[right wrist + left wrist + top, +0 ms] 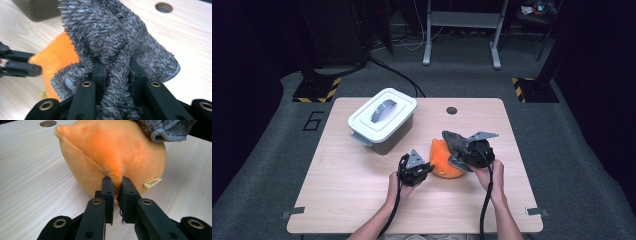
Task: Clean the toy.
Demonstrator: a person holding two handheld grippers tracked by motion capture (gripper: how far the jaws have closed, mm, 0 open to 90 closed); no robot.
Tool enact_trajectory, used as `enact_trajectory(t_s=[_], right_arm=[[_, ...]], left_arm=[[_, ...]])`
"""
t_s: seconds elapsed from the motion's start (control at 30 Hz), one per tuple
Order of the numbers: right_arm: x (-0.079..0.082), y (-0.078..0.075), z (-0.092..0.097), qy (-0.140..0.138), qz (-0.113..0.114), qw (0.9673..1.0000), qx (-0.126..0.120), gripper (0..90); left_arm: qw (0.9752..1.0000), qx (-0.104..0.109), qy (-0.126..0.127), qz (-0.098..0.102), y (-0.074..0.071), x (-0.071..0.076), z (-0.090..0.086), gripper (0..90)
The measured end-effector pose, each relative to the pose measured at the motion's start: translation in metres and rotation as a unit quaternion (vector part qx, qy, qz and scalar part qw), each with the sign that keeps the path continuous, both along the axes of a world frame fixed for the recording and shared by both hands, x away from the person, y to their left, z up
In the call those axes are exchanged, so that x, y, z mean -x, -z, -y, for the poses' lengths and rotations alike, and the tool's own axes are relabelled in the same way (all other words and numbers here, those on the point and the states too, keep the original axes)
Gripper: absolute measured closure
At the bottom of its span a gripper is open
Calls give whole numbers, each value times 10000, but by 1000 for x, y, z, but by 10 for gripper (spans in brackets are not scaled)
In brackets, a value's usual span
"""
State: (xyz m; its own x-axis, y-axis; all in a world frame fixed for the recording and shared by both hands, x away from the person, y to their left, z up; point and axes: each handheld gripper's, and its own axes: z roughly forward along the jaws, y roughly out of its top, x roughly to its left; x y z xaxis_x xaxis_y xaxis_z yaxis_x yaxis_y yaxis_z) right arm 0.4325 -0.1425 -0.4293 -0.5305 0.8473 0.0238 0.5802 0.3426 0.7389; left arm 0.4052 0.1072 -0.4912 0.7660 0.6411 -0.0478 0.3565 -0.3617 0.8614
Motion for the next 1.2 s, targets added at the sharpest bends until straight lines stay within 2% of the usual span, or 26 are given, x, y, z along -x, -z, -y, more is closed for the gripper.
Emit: enact_trajectory(t_s=[0.1,0.37,0.67,0.77,0.83,0.9,1.0,1.07,1.2], right_arm=[[0,5,10,83,17,10000,-1,714],[-1,23,35,352,-210,9990,-170,714],[-4,46,44,616,-547,9964,-209,714],[-7,57,45,698,-687,9952,-12,714],[-9,68,44,733,-865,9936,0,715],[-9,75,42,729,-851,9937,-17,715],[-8,72,42,724,-860,9937,23,715],[-7,66,46,764,-828,9936,54,717],[1,48,56,846,-539,9950,-30,717]], left_arm=[[10000,-19,13,-1,0,0,0,829],[10000,-18,20,-2,0,0,1,829],[10000,-25,16,-9,0,-1,1,829],[10000,8,-11,-60,1,-1,0,829],[10000,11,18,-79,1,-2,-2,829],[10000,15,18,-87,1,-2,-2,828],[10000,-37,39,-39,0,-3,-2,828],[10000,10,6,-52,1,-2,-2,827],[10000,25,42,-72,1,-3,-4,826]])
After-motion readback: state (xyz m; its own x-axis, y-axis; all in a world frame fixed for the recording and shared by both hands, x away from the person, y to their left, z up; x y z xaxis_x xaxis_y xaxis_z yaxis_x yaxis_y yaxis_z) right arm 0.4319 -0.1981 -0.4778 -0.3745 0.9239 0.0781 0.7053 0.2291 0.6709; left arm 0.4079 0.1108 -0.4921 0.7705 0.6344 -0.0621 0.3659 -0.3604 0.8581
